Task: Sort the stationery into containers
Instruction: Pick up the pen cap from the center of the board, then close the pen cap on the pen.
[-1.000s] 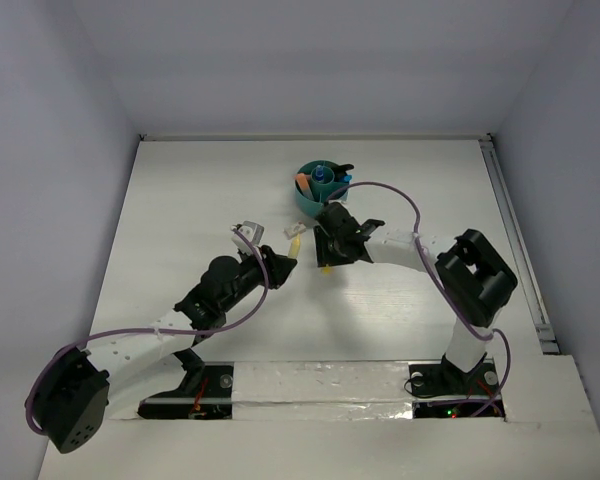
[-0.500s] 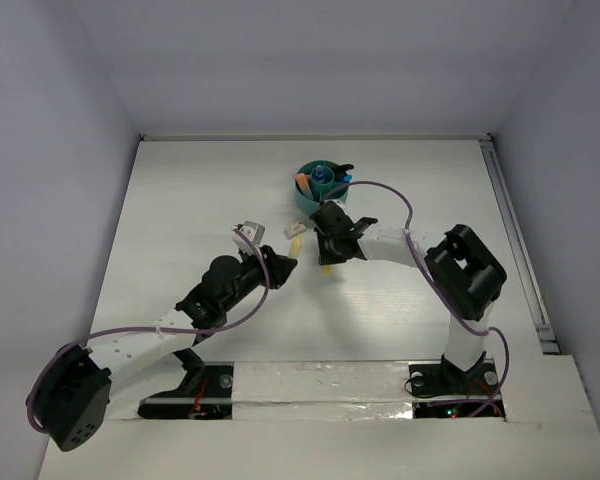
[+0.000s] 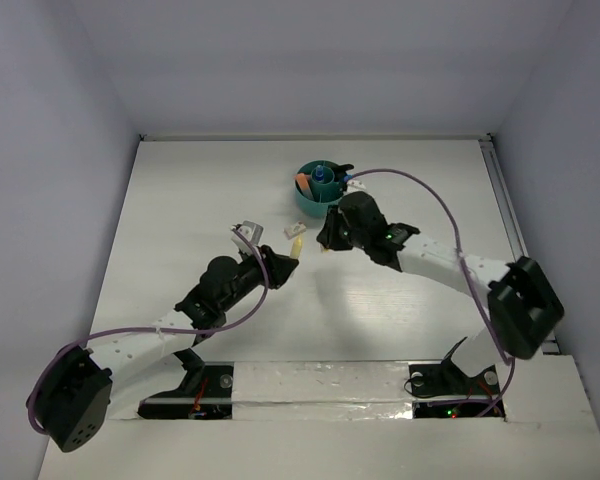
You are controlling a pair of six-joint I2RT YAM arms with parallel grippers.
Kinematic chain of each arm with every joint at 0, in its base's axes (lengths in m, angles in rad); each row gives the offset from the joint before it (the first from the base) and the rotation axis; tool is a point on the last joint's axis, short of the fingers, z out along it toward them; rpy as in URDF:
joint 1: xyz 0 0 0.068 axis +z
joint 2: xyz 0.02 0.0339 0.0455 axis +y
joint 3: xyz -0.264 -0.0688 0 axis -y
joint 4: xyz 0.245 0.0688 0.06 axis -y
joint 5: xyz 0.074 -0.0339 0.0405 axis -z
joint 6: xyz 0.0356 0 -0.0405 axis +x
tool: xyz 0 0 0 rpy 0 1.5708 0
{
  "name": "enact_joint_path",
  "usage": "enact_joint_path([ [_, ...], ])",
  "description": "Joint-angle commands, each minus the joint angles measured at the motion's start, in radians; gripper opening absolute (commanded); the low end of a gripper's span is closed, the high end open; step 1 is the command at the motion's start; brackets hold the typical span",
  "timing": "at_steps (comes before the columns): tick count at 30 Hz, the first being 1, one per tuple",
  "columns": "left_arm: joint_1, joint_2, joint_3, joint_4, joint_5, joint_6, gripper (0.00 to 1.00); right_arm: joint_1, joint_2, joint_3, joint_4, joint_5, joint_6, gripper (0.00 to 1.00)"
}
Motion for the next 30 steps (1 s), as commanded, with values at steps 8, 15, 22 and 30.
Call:
enact_joint_path([
  [8, 0.02, -0.026, 0.01, 0.147, 0.14, -0.106, 0.0, -0.028, -0.3, -0.131, 0.473, -0.093, 0.075, 0.0],
  [15, 0.02, -0.029, 0.016, 0.241, 0.216, -0.199, 0.0, -0.049, -0.306, -0.171, 0.703, -0.241, 0.181, 0.0],
  [22, 0.02, -0.052, -0.002, 0.293, 0.226, -0.242, 0.0, -0.049, -0.306, -0.185, 0.772, -0.279, 0.227, 0.0],
  [30, 0.02, -0.067, -0.004, 0.278, 0.201, -0.23, 0.0, -0.049, -0.304, -0.228, 0.797, -0.285, 0.25, 0.0],
])
